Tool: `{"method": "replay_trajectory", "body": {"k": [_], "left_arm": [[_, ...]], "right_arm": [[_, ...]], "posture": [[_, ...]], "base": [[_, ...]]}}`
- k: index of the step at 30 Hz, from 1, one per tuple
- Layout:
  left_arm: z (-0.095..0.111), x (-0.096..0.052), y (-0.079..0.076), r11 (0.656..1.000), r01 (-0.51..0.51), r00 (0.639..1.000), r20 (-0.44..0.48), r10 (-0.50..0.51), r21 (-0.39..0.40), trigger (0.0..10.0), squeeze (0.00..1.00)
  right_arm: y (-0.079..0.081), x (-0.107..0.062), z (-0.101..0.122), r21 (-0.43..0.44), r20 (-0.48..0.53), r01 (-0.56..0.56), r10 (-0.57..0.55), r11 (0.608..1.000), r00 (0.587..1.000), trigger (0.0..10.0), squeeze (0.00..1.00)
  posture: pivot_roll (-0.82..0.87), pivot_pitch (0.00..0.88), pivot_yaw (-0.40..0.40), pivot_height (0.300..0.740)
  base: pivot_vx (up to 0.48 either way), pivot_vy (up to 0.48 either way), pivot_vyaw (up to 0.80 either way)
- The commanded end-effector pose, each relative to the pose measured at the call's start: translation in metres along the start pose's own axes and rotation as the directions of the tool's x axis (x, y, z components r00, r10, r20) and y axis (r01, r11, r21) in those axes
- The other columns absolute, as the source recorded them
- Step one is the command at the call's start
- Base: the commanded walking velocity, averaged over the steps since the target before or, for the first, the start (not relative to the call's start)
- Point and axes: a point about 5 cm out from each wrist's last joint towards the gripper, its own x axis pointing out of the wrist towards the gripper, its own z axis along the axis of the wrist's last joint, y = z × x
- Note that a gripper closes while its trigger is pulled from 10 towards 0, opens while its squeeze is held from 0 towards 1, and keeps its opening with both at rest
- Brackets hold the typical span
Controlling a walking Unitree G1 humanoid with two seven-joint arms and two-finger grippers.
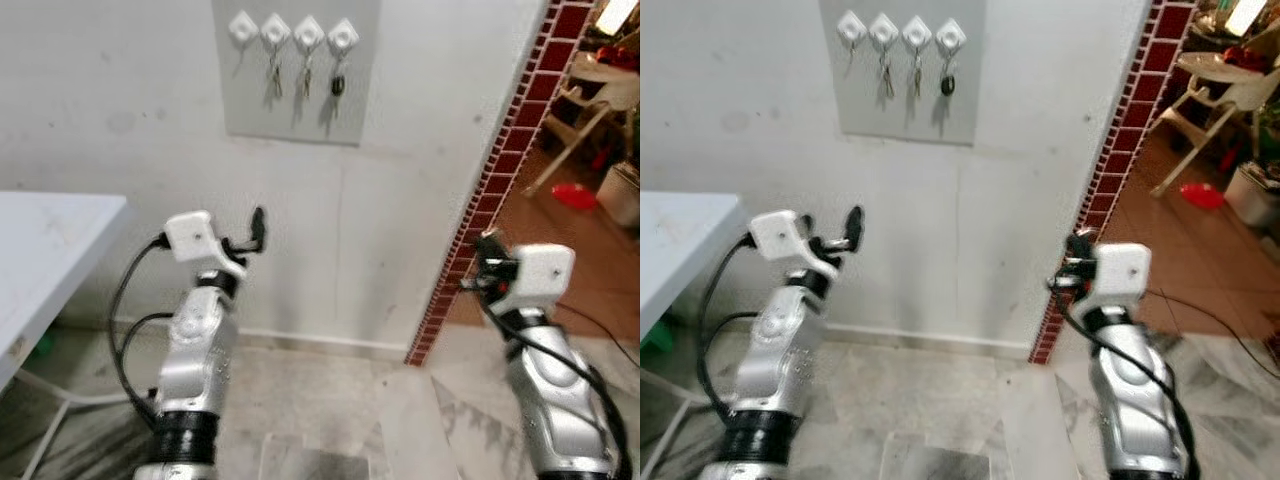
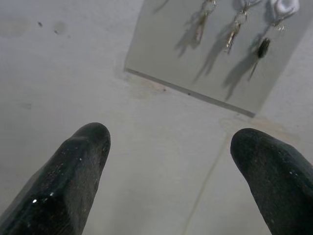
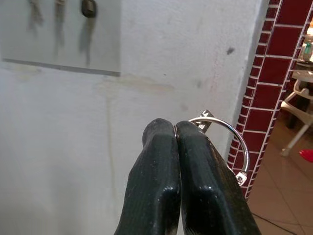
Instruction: Hang keys on a hook
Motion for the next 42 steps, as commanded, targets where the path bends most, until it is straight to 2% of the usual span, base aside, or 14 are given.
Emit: {"method": "replay_trajectory", "body": {"k": [1,14,21,36,42], "left_arm": [[0.0011,0.002,-0.0119,0.999,0.032,0.999,0.002,-0.032,-0.008,10.0,0.0],[0.0008,0.0022,-0.0122,1.0,0.022,1.0,-0.005,-0.022,-0.016,10.0,0.0],[0.001,0.0024,-0.0135,1.0,0.014,1.0,0.006,-0.014,0.016,10.0,0.0],[-0.0048,0.0015,-0.0157,1.0,0.028,0.999,-0.033,-0.028,-0.014,10.0,0.0],[-0.0053,0.0019,-0.0159,0.999,0.032,0.999,-0.039,-0.033,-0.01,10.0,0.0]], "right_arm": [[-0.0092,-0.0001,0.0028,-0.009,0.006,0.026,-0.026,1.0,1.0,10.0,0.0],[-0.0088,0.0017,0.0032,-0.01,0.006,0.024,-0.024,1.0,1.0,10.0,0.0],[-0.009,0.0017,0.0029,-0.009,0.006,0.026,-0.026,1.0,1.0,10.0,0.0],[-0.0112,0.0013,0.0039,-0.009,0.012,0.045,-0.045,0.999,0.999,10.0,0.0],[-0.0098,0.001,0.0041,-0.006,0.013,0.041,-0.041,0.999,0.999,10.0,0.0]], "posture": [[-0.05,0.0,-0.057,0.74],[-0.05,0.0,-0.057,0.74],[-0.05,0.0,-0.056,0.74],[-0.05,0.0,-0.053,0.74],[-0.05,0.0,-0.053,0.74]], "base": [[0.48,0.0,0.0],[0.467,0.0,0.0],[0.0,0.0,0.0],[0.0,0.0,0.0],[0.0,0.474,0.0]]}}
